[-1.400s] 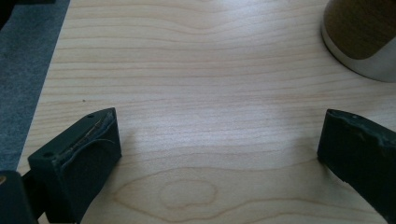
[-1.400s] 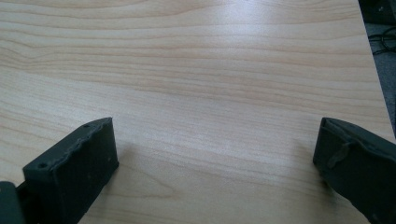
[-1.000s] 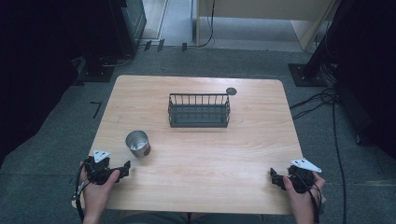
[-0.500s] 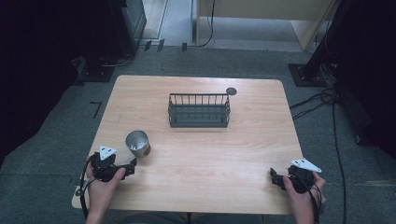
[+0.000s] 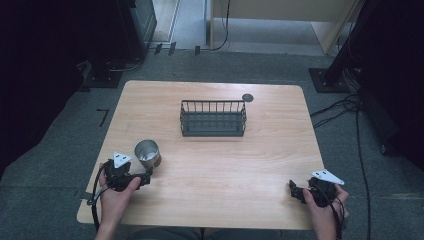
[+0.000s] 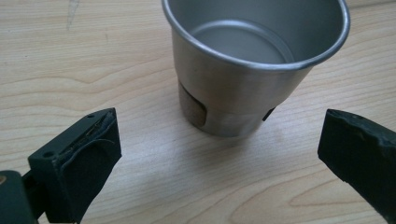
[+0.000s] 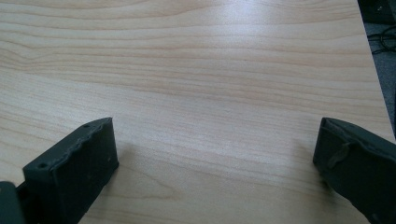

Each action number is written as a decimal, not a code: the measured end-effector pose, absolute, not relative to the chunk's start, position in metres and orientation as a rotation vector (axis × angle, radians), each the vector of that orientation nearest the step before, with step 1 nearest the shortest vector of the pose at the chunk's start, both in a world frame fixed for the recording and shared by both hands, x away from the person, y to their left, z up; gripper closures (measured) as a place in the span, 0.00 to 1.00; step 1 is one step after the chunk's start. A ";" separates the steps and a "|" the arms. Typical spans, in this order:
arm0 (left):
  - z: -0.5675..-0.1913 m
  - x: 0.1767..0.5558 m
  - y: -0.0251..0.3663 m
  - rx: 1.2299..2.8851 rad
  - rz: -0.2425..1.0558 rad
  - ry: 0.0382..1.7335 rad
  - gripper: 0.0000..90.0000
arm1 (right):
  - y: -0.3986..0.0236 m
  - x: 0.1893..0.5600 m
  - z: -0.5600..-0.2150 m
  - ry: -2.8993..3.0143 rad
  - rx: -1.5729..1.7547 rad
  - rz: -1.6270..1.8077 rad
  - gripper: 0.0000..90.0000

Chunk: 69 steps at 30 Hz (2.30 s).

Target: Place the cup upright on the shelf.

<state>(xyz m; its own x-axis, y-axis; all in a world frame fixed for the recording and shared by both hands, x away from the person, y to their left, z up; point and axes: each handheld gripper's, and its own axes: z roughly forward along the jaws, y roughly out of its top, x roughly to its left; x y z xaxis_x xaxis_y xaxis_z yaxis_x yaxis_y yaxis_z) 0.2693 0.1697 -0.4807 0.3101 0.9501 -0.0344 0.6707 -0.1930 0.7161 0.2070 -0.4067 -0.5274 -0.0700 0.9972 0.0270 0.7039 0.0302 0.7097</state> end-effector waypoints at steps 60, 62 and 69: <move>-0.468 0.319 0.134 2.006 0.614 1.474 0.20 | -0.407 0.207 -0.527 1.826 1.721 0.788 0.00; -0.467 0.320 0.133 2.009 0.613 1.474 0.20 | -0.407 0.207 -0.527 1.826 1.721 0.788 0.00; -0.461 0.320 0.131 2.004 0.621 1.454 0.21 | -0.407 0.207 -0.527 1.826 1.721 0.788 0.00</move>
<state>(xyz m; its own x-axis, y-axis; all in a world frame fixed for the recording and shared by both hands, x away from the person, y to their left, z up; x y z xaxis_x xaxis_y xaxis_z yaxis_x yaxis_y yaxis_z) 0.3203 0.1310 -0.4605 0.2972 0.9542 0.0336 0.6840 -0.2373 0.6898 0.2070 -0.4068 -0.5274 -0.0704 0.9971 0.0273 0.7039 0.0303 0.7097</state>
